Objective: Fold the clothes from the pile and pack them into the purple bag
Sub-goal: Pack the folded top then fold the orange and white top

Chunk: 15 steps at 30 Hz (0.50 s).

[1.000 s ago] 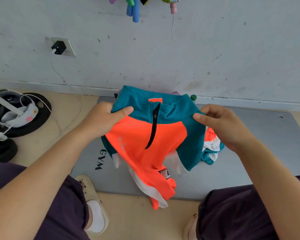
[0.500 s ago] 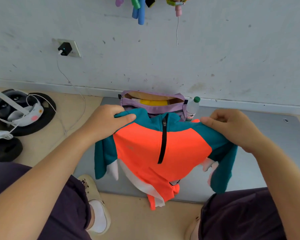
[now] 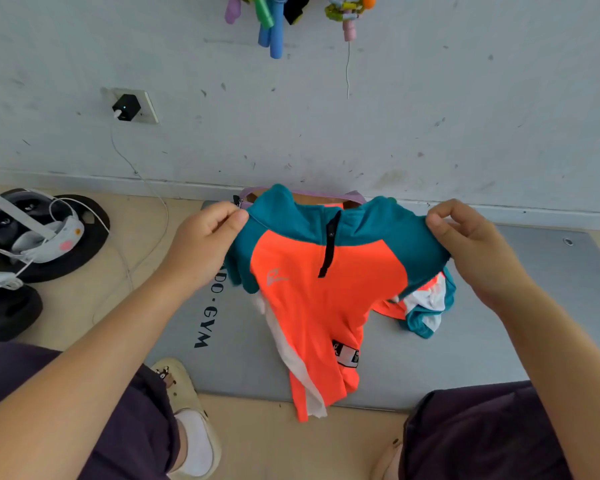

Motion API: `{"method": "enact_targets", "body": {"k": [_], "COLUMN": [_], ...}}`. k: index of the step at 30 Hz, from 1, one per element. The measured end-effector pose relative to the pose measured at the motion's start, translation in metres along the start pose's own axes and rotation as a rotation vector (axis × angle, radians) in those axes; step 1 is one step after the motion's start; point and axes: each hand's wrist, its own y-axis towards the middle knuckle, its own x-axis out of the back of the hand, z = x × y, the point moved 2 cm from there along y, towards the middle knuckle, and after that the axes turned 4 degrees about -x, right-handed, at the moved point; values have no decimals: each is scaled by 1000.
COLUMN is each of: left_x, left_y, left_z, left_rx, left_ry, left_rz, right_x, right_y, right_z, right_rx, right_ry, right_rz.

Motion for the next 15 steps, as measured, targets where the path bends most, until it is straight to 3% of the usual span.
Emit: {"method": "enact_targets", "body": {"k": [3,6,10,13,15], "left_x": [-3,1,10,13,15], "left_y": [0,2,4,-1,-1], "left_z": [-2,-3,1,4,8], "left_rx": [-29,-64,103,197,200], "left_ry": [81,306,462,425,367], "left_rz": [13,108,532,774,701], "right_x": [-2,2,4,7,10], "right_y": [-1,-2,-5,-7,-6], "right_z": [2,5,0,-5,-8], "right_rx": [-29,-21,-104,-121,-79], "right_ry": [-58,-243,-609,-552,-382], "right_rz": [-14,102,462,597,589]}}
